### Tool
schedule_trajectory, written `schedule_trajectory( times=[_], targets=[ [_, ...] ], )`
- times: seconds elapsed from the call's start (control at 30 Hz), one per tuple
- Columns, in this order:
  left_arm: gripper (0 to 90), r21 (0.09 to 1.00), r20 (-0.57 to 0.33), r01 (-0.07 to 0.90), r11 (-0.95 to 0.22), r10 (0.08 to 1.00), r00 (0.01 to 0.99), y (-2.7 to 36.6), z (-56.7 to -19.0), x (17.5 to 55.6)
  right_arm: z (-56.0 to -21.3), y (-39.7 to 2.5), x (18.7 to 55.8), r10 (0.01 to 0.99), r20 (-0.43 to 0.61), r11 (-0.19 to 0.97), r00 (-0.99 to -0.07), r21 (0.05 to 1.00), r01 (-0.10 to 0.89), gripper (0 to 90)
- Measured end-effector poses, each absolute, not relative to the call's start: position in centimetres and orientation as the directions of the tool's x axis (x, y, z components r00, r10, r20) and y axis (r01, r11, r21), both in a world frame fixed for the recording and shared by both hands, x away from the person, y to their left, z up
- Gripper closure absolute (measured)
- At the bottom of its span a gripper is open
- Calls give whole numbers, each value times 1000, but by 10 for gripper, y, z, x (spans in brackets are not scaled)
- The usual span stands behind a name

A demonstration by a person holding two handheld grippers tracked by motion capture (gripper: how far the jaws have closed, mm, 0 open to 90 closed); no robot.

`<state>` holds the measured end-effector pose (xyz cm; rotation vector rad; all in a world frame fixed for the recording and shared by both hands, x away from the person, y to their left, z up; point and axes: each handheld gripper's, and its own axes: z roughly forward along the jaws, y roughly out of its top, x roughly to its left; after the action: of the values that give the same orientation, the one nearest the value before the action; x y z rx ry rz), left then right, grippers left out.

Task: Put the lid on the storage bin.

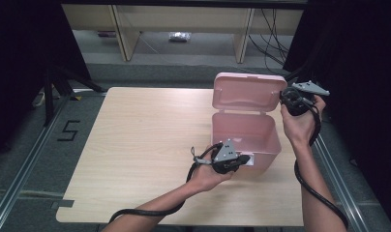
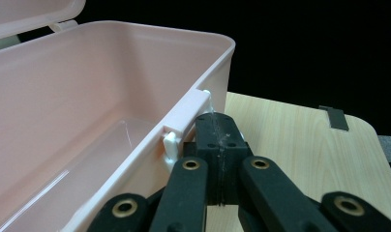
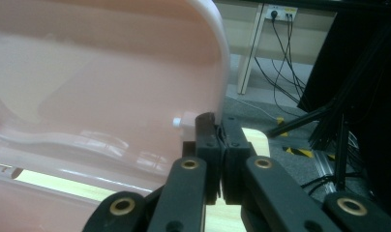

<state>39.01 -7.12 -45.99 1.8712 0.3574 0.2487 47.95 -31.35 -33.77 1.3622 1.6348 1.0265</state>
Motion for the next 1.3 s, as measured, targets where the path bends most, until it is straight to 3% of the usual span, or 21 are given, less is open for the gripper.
schedule_trajectory(
  times=[1.3],
  targets=[
    [899,946,-7,124,-299,364,931,-71,-460,390,-345,-313,463,986,-79,126,-149,932,339,894]
  ],
)
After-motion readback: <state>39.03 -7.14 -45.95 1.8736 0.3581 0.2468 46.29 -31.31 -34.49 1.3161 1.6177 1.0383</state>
